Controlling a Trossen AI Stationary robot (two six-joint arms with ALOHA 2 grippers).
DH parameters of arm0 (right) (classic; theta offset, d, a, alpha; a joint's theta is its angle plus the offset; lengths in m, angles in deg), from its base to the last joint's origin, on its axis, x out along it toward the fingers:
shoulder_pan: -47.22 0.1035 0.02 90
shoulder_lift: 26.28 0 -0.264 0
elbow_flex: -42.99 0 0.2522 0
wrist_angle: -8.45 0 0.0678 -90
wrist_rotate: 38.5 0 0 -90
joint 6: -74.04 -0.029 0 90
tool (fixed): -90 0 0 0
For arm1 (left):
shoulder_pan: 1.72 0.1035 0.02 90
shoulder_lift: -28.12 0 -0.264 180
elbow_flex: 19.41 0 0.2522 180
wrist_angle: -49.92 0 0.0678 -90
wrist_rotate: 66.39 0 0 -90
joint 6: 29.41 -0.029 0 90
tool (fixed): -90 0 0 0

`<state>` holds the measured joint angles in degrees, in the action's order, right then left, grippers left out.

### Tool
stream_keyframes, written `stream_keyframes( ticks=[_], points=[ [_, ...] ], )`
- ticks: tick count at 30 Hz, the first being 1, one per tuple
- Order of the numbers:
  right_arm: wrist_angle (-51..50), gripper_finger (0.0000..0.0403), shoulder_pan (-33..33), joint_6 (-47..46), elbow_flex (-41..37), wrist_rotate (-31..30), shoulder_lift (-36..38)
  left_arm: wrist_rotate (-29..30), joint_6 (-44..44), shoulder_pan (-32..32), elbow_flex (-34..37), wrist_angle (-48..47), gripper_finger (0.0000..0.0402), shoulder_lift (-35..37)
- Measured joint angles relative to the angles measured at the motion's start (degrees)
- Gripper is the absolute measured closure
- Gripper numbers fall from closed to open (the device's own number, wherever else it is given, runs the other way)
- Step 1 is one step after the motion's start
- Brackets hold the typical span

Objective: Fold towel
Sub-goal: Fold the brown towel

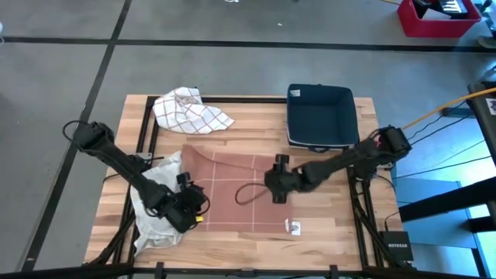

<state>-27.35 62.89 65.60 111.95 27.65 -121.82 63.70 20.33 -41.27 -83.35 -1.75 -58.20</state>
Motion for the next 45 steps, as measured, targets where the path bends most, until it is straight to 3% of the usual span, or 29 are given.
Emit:
stream_keyframes(
  ticks=[9, 20, 23, 29, 31, 33, 36, 38, 40, 45],
  points=[
    [1.4, 0.0198, -7.7, 7.3, -0.9, 6.0, -4.5, -8.4, 1.3, 3.0, 5.5, 7.7, 0.0212, -5.5],
    [2.7, 0.0198, -11.6, 7.5, -1.0, 4.7, -6.7, -10.5, 2.2, 4.3, 5.5, 8.1, 0.0212, -5.6],
    [2.6, 0.0198, -11.7, 8.6, -1.0, -0.7, -6.8, -10.6, 1.1, 4.4, 5.5, 8.7, 0.0212, -5.6],
    [3.1, 0.0198, -12.5, 10.7, 1.2, -24.9, -4.7, -10.6, 1.0, 4.4, 5.5, 8.7, 0.0212, -5.6],
    [2.4, 0.0198, -12.9, 12.2, 1.6, -28.7, -4.7, -10.5, 1.0, 4.4, 5.5, 8.6, 0.0212, -5.6],
    [1.7, 0.0198, -12.9, 13.7, 2.4, -22.6, -4.7, -10.6, 1.0, 4.4, 5.5, 8.6, 0.0212, -5.6],
    [2.1, 0.0198, -12.6, 14.2, 2.7, -0.6, -4.2, -10.5, 1.1, 4.4, 5.5, 8.6, 0.0212, -5.6],
    [3.6, 0.0198, -12.6, 13.5, 2.5, 10.6, -4.7, -10.6, 1.2, 4.4, 5.5, 8.6, 0.0212, -5.6],
    [4.7, 0.0198, -12.6, 12.9, 2.1, 11.3, -5.6, -10.5, 1.2, 4.4, 5.5, 8.7, 0.0212, -5.6],
    [4.4, 0.0198, -12.9, 12.8, 1.4, 4.7, -8.5, -10.5, 1.1, 4.4, 5.5, 8.8, 0.0212, -5.6]
  ],
)
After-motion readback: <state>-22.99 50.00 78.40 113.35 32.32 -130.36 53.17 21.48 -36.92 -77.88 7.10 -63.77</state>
